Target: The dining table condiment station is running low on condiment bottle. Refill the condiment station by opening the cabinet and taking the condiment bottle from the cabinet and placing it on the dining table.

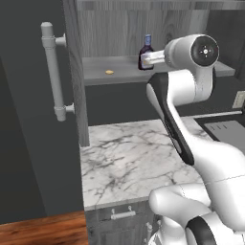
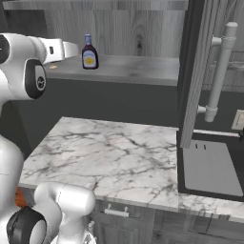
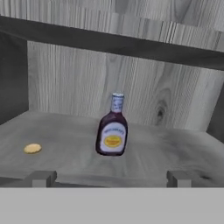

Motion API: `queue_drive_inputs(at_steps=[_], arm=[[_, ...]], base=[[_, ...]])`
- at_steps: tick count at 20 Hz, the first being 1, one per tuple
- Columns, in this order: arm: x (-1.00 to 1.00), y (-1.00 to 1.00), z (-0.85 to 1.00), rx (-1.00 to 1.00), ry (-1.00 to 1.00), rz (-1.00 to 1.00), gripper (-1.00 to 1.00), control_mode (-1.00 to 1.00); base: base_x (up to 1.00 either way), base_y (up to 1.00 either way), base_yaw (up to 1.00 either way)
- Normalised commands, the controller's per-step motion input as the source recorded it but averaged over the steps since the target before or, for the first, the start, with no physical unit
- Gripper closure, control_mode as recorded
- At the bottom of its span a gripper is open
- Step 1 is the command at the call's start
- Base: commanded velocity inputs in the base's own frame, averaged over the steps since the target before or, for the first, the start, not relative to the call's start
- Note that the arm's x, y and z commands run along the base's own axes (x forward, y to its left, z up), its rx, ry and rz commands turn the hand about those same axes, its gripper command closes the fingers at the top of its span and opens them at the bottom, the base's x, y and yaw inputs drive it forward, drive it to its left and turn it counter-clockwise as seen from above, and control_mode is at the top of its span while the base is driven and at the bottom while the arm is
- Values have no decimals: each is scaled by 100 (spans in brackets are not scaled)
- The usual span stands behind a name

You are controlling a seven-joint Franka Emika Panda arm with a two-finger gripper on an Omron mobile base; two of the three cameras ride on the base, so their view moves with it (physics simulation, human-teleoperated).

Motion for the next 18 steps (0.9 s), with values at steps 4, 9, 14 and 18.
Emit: queue_drive_inputs(at_steps=[4,9,14,18], arm=[[47,8,4,4,0,5,-100,-100],[31,0,0,12,-12,13,-100,-100],[30,0,0,7,-18,12,-100,-100],[29,-2,0,0,-9,2,-100,-100]], base=[[0,0,0],[0,0,0],[0,0,0],[0,0,0]])
